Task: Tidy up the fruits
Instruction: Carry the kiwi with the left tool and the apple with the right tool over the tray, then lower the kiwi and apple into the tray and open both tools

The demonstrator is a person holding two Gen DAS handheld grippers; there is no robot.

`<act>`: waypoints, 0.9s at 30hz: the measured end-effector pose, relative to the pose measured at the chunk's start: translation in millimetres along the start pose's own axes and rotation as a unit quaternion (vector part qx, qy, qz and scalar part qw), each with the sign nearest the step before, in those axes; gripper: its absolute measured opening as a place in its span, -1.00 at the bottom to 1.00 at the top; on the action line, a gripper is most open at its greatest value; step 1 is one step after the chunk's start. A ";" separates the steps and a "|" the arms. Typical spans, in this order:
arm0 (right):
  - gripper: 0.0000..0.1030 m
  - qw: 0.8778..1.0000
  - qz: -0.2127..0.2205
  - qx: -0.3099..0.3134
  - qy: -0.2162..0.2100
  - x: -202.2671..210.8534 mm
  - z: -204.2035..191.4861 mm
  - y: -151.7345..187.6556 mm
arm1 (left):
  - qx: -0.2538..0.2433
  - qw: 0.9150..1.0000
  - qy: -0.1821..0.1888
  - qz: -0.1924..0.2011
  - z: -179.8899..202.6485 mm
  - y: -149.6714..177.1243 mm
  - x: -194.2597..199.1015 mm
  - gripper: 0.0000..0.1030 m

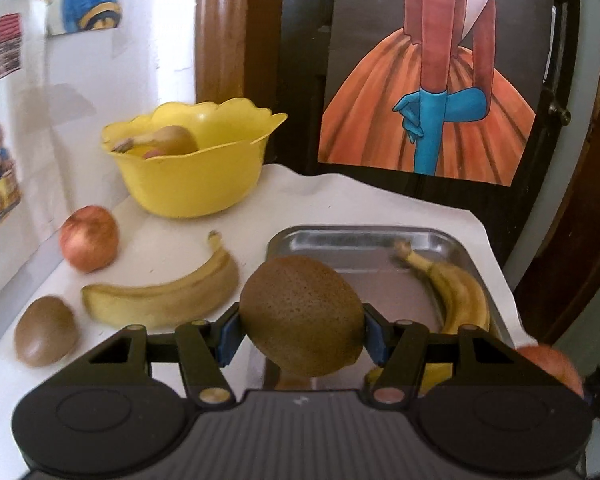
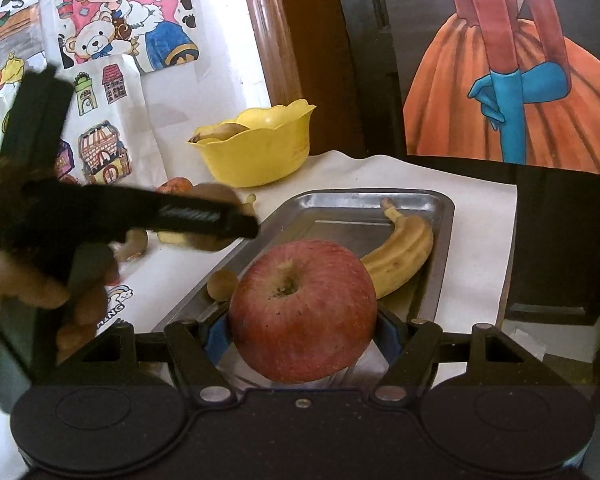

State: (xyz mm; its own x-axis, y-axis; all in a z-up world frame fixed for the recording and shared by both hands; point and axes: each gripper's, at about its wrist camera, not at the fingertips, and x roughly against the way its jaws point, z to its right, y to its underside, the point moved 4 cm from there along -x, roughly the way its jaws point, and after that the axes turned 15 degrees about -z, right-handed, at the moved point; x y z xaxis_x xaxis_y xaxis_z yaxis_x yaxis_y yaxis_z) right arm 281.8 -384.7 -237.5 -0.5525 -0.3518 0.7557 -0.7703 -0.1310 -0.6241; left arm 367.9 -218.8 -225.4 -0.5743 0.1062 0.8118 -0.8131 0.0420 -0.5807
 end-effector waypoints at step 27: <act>0.41 0.999 -0.025 0.028 0.013 -34.7 -3.0 2.7 | 0.003 0.998 -0.030 -0.052 10.6 -9.3 -46.4 0.26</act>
State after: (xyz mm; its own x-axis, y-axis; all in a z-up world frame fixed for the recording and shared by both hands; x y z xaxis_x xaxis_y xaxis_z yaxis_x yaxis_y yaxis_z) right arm 298.0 -370.1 -264.8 -0.5221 -0.3196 0.7907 -0.7789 -0.1991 -0.5947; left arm 401.1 -234.7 -257.1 -0.4921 0.0418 0.8695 -0.8685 0.0441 -0.4936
